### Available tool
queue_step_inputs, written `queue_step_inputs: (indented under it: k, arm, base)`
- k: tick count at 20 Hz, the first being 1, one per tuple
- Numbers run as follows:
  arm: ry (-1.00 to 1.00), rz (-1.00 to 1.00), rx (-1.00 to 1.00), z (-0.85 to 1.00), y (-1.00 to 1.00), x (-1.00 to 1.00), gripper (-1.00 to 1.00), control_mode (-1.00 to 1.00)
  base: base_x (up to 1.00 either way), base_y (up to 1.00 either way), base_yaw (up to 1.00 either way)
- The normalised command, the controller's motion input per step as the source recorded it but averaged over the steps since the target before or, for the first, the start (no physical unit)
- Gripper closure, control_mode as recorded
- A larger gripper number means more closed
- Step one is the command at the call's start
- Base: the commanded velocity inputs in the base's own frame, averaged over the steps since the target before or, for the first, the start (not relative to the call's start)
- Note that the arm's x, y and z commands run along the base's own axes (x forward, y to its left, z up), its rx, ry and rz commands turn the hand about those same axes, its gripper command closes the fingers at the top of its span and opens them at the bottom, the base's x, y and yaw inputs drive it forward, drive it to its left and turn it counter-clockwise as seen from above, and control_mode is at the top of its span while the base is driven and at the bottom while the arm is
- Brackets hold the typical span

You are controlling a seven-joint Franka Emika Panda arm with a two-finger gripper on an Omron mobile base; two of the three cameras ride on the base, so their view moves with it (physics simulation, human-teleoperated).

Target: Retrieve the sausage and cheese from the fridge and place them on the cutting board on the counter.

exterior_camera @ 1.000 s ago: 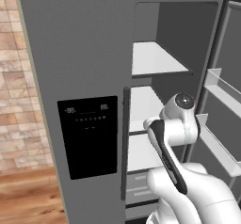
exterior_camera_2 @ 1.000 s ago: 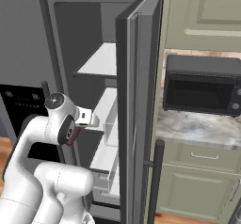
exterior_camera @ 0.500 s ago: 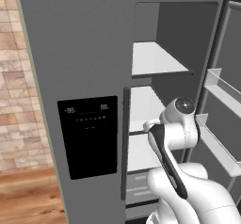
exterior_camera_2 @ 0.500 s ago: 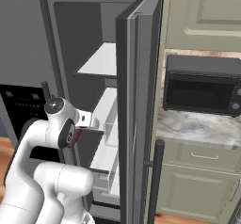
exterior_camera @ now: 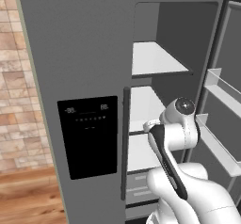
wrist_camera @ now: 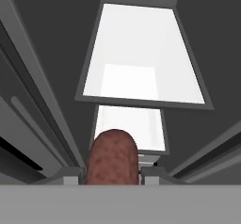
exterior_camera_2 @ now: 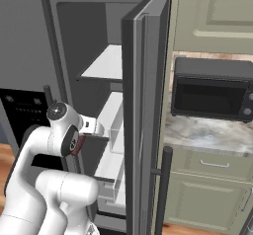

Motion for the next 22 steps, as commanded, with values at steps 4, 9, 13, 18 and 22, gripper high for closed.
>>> queue_step_inputs:
  k: [4, 9, 13, 18, 22]
  arm:
    - [0.00, 0.00, 0.00, 0.00, 0.00, 0.00, 1.00, 1.00]
    - [0.00, 0.00, 0.00, 0.00, 0.00, 0.00, 1.00, 1.00]
    - [0.00, 0.00, 0.00, 0.00, 0.00, 0.00, 1.00, 1.00]
    - [0.00, 0.00, 0.00, 0.00, 0.00, 0.00, 1.00, 1.00]
    - [0.00, 0.00, 0.00, 0.00, 0.00, 0.00, 1.00, 1.00]
  base:
    - [0.00, 0.00, 0.00]
    - [-0.03, 0.00, 0.00]
    - [-0.40, -0.05, -0.08]
    - [-0.71, 0.00, -0.03]
    - [-0.81, 0.00, -0.05]
